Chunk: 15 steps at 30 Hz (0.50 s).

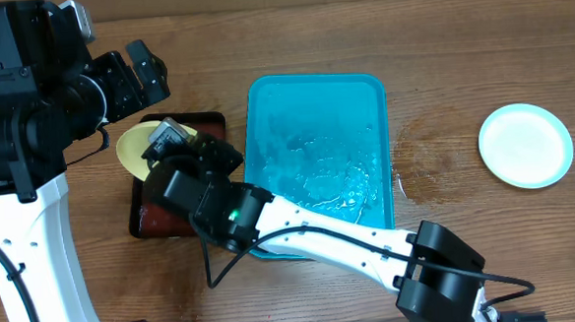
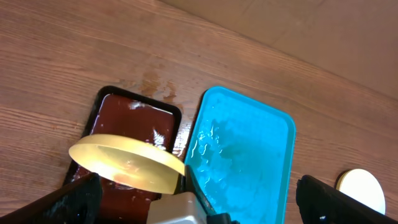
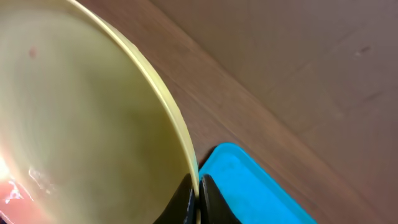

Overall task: Clean dirty plates on tray and stack at the side
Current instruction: 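Lift the yellow plate with the right gripper and tilt it over the red tray, then carry the yellow plate right and stack it on the white plate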

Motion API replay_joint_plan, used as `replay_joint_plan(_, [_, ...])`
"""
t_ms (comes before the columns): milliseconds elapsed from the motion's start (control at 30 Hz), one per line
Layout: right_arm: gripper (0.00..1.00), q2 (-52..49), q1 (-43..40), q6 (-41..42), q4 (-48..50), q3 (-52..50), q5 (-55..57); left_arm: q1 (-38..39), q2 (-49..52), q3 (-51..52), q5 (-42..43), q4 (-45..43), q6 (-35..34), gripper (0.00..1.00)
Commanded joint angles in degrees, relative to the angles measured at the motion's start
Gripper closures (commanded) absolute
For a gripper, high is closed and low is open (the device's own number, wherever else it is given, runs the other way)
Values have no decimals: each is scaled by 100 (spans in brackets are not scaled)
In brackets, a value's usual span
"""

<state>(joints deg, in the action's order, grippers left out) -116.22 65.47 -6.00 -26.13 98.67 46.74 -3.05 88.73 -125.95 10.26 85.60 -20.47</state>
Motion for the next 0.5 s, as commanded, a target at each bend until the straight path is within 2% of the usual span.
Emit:
replay_joint_plan(0, [96,111,9,-52,61,107,234,7,-24,0,-81,-9,122,0])
replay_joint_plan(267, [96,111,9,-254,168,107,258,7,-24,0,-81,-11,122,0])
replay_joint_plan(467, [96,111,9,-350,236,107,697,7,-24,0,-81,-9,120,0])
